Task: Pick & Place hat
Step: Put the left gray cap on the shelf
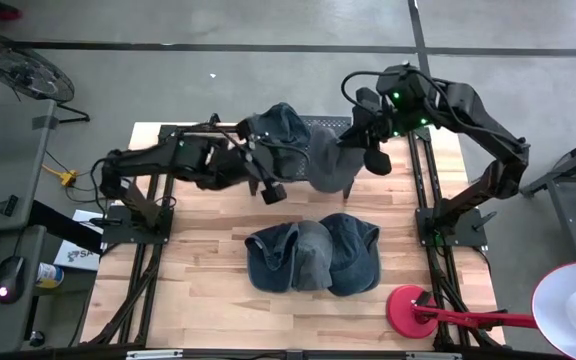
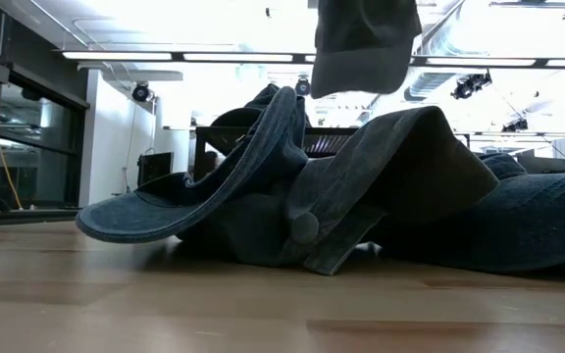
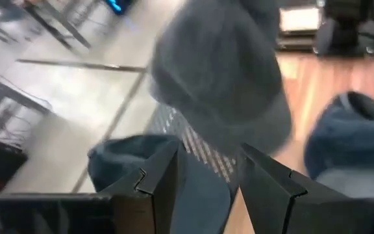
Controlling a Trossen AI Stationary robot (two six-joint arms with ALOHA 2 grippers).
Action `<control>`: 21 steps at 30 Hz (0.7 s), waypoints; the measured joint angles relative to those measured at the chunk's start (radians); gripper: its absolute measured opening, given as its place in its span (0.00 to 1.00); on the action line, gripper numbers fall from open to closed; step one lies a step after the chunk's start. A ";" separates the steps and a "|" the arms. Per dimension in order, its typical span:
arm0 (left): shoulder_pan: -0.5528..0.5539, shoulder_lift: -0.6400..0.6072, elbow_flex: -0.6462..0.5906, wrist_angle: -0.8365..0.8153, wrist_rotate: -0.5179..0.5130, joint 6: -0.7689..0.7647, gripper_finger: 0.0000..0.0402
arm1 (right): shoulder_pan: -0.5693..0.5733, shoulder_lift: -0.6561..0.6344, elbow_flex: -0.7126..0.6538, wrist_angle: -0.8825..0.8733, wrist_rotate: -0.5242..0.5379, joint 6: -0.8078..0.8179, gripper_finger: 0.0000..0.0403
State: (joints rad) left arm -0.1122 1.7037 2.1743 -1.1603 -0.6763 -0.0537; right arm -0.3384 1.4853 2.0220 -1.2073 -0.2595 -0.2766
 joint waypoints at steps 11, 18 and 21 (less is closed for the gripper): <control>0.256 -0.058 -0.013 -0.017 0.534 0.168 0.37 | -0.098 0.034 -0.008 0.001 -0.083 -0.065 0.04; 0.437 -0.058 -0.014 -0.015 0.946 0.266 0.37 | -0.130 0.074 -0.009 0.008 -0.091 -0.068 0.04; 0.497 -0.059 -0.036 -0.009 1.097 0.294 0.37 | -0.150 0.086 -0.009 0.011 -0.092 -0.069 0.04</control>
State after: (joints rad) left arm 0.3848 1.6449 2.1380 -1.1690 0.4203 0.2403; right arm -0.4885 1.5717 2.0132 -1.1958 -0.3511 -0.3455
